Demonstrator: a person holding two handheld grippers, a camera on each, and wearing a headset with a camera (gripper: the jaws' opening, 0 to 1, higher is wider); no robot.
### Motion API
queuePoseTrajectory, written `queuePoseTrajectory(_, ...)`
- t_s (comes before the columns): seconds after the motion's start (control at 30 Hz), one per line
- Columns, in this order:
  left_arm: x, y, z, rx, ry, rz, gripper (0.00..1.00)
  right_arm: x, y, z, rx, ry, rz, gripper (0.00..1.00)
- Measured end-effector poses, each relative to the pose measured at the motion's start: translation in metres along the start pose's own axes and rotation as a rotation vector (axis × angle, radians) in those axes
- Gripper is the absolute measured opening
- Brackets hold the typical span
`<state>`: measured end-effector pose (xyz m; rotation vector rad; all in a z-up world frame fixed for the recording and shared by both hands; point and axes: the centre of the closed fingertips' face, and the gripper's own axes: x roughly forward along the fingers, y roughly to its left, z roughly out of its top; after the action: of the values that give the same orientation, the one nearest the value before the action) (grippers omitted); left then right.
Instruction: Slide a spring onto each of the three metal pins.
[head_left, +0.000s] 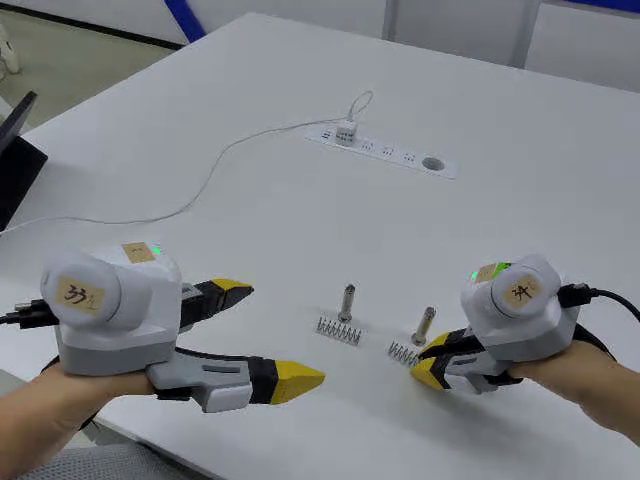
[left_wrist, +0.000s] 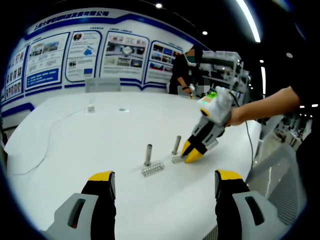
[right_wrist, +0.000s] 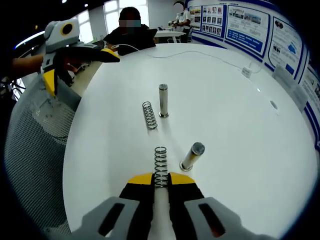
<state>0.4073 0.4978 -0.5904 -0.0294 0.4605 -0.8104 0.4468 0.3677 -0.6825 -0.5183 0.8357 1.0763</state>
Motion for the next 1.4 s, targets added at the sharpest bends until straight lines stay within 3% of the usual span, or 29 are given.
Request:
queuePoseTrajectory(0.17,0.000,-0.001,-0.001,0.006,0.008,-0.003,0.83,0.000,-0.001,0.000,0.031,-0.001,-0.013,0.11)
queuePoseTrajectory(0.37,0.000,-0.002,-0.004,0.013,0.026,-0.004,0.82,-0.004,-0.001,-0.002,0.005,0.015,-0.024,0.11)
queuePoseTrajectory(0.6,0.001,-0.004,-0.006,0.039,0.042,-0.006,0.81,-0.023,0.002,0.002,-0.047,0.000,-0.033,0.11)
queuePoseTrajectory(0.8,0.001,-0.005,-0.002,0.036,0.023,-0.013,0.81,-0.050,0.005,0.011,-0.056,-0.038,-0.040,0.11)
queuePoseTrajectory(0.93,0.000,-0.009,0.003,0.040,0.012,-0.022,0.80,-0.067,0.008,0.020,-0.085,-0.059,-0.046,0.11)
queuePoseTrajectory(1.1,0.004,-0.018,0.014,0.063,0.000,-0.053,0.79,-0.075,0.012,0.024,-0.105,-0.069,-0.051,0.11)
queuePoseTrajectory(1.3,0.011,-0.035,0.031,0.123,-0.007,-0.113,0.77,-0.086,0.019,0.035,-0.112,-0.103,-0.051,0.11)
queuePoseTrajectory(1.4,0.015,-0.040,0.038,0.173,-0.002,-0.122,0.73,-0.091,0.022,0.037,-0.184,-0.082,-0.068,0.11)
